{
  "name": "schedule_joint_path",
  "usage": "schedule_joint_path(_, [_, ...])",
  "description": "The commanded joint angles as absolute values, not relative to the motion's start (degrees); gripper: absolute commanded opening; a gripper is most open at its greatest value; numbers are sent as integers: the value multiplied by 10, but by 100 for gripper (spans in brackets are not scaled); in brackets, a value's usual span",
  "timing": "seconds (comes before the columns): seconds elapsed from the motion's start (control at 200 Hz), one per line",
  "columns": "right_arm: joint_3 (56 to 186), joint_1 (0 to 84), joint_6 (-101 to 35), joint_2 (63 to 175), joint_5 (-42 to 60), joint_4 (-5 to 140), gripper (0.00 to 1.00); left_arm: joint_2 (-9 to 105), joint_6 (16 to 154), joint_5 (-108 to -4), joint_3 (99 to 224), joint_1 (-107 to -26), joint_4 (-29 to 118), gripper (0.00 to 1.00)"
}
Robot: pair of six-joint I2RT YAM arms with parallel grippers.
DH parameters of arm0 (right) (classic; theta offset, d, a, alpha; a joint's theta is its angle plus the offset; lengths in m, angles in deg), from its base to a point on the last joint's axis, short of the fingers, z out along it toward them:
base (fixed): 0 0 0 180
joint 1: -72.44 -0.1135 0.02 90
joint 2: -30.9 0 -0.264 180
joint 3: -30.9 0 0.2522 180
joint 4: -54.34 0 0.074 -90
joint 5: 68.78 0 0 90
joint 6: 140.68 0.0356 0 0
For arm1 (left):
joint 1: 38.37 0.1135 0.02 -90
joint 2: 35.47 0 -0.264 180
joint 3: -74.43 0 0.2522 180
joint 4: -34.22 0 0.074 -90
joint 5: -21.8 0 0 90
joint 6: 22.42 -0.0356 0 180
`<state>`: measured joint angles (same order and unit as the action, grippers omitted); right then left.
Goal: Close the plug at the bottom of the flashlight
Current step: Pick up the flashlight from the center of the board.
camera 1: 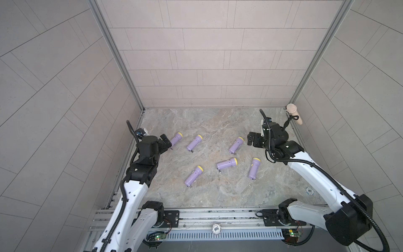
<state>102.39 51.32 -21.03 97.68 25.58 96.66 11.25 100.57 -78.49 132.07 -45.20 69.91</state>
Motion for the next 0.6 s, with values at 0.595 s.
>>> schedule_joint_path(0.595, [977,372,-247,931,278,1007,100,509,857,-789,1601,-450,915,100])
